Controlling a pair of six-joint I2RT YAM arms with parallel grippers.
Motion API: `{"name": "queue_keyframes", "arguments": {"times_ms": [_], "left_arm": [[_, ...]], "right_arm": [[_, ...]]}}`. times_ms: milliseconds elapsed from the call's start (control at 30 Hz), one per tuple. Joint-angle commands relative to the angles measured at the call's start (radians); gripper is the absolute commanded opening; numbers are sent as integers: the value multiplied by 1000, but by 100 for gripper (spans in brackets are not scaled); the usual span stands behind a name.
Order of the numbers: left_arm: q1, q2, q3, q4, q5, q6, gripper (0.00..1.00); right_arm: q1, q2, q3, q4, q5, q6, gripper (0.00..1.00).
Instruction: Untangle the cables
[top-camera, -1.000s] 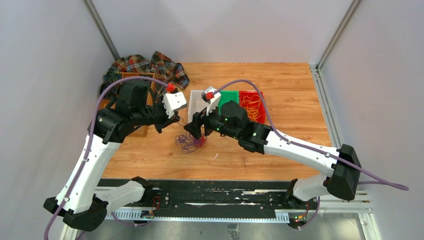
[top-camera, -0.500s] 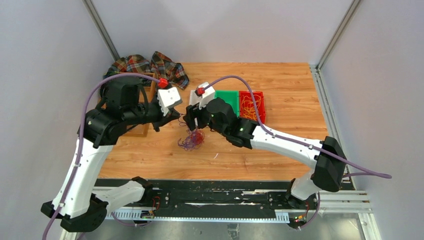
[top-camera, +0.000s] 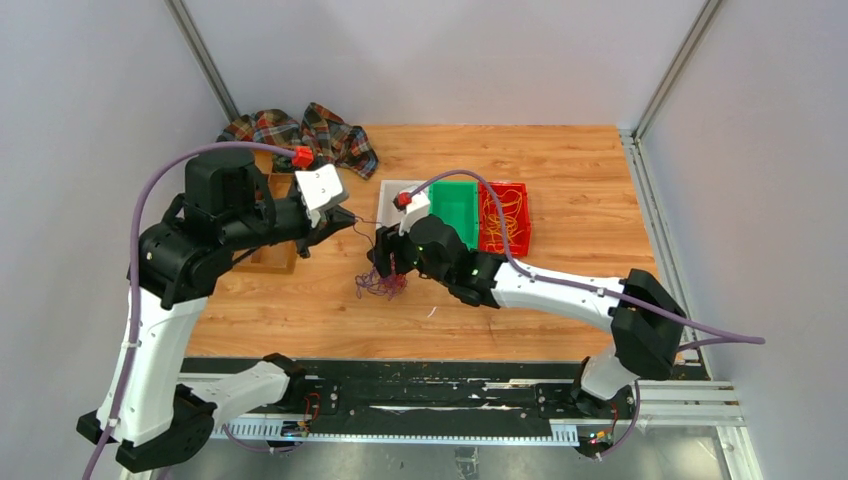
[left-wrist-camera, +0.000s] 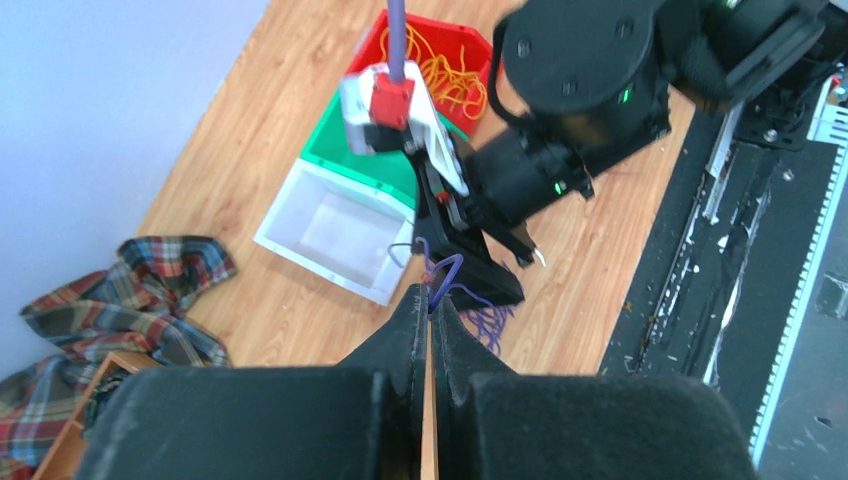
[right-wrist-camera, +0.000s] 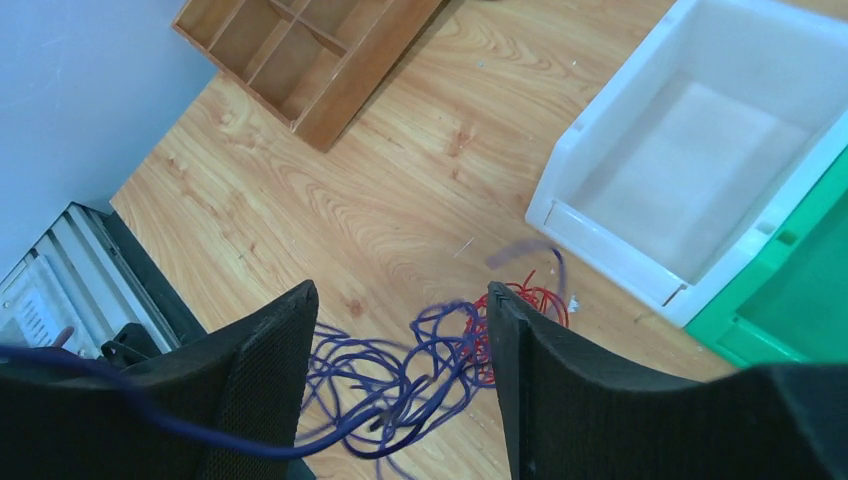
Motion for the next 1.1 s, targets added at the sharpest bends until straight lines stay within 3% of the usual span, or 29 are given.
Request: {"name": "queue_keyframes", "arguments": {"times_ms": [0,400,633,1067], "left_arm": [[-10,27,98,8,-1,-4,0],[-10,81,276,10,-113,53,1],[-10,125,428,11,-238,135,1],[-10,158,522,108,-383,236,0]], "right_arm": [[18,53,-22,42,13,56,62],[29,170,-86,23,121,82,63],[35,121,-210,25,174,150,60],[22,-13,-328,-11,246,198,60]]}}
